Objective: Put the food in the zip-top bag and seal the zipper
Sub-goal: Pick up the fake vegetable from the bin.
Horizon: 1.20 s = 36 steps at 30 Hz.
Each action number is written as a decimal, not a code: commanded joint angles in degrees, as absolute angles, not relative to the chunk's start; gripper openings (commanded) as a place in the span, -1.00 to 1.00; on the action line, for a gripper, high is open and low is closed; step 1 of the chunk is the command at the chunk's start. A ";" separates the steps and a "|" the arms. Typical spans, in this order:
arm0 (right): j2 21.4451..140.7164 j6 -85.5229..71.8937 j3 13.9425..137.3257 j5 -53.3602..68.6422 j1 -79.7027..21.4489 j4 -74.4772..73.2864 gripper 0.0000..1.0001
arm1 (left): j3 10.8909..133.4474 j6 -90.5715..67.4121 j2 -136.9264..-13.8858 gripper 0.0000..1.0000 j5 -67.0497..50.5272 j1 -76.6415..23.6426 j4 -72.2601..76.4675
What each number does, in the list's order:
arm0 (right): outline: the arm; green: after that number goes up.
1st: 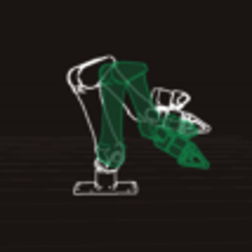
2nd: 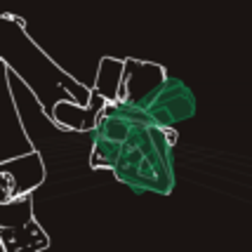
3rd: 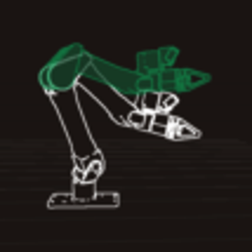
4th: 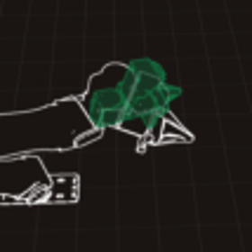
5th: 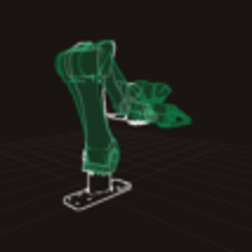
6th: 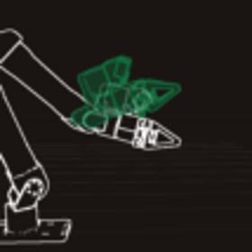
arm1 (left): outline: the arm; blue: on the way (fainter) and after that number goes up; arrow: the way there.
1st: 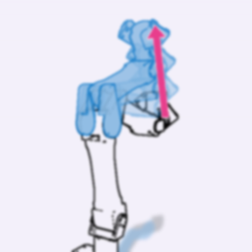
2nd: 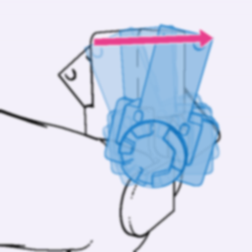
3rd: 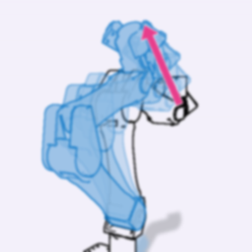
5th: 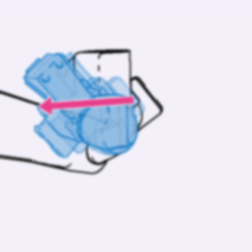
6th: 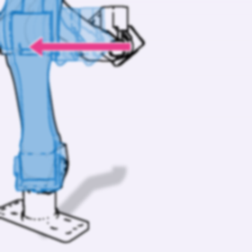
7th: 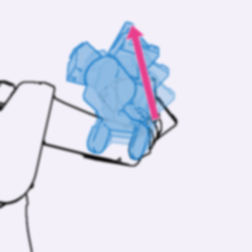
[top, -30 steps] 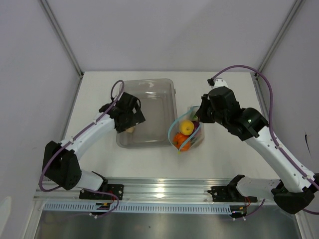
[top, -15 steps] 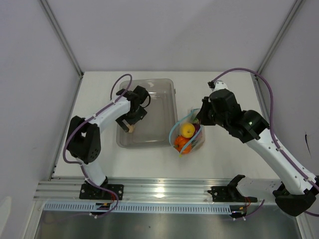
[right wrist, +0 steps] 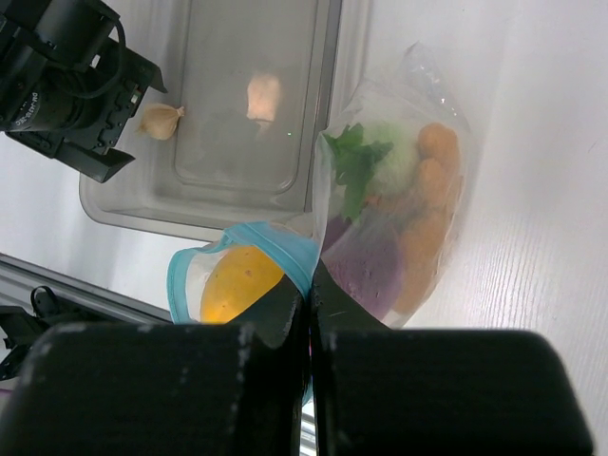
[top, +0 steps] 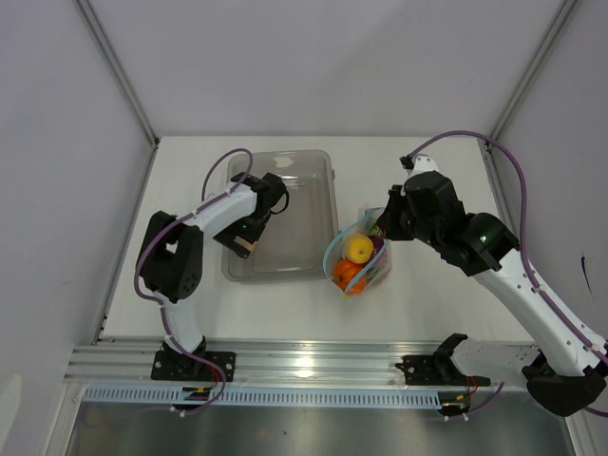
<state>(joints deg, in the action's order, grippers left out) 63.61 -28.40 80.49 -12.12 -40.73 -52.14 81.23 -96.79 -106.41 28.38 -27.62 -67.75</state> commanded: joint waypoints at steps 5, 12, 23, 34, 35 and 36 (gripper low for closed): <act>61.79 -27.42 80.42 -11.95 -40.43 -50.54 -1.00 | 82.53 -106.69 -107.14 0.92 32.61 -27.42 -68.03; 61.87 -26.72 80.51 -11.87 -40.34 -50.98 -1.00 | 84.11 -109.95 -110.91 0.88 31.12 -27.25 -69.70; 62.23 -26.37 80.60 -11.51 -40.08 -50.80 -1.00 | 82.35 -111.71 -111.01 0.58 29.80 -26.46 -67.59; 62.05 -26.63 81.39 -11.16 -39.99 -51.06 -1.00 | 83.14 -112.76 -111.44 0.18 29.44 -26.10 -69.34; 62.05 -26.63 81.47 -11.25 -39.99 -51.06 -1.00 | 83.49 -112.76 -111.62 0.13 29.53 -26.02 -69.69; 61.88 -26.72 81.56 -11.34 -39.99 -51.06 -1.00 | 83.67 -112.76 -111.80 0.08 29.62 -26.02 -69.96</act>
<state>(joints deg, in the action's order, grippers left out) 63.31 -26.92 80.44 -11.11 -40.21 -52.82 82.30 -111.00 -111.77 29.26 -26.59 -68.18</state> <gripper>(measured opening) 0.002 0.568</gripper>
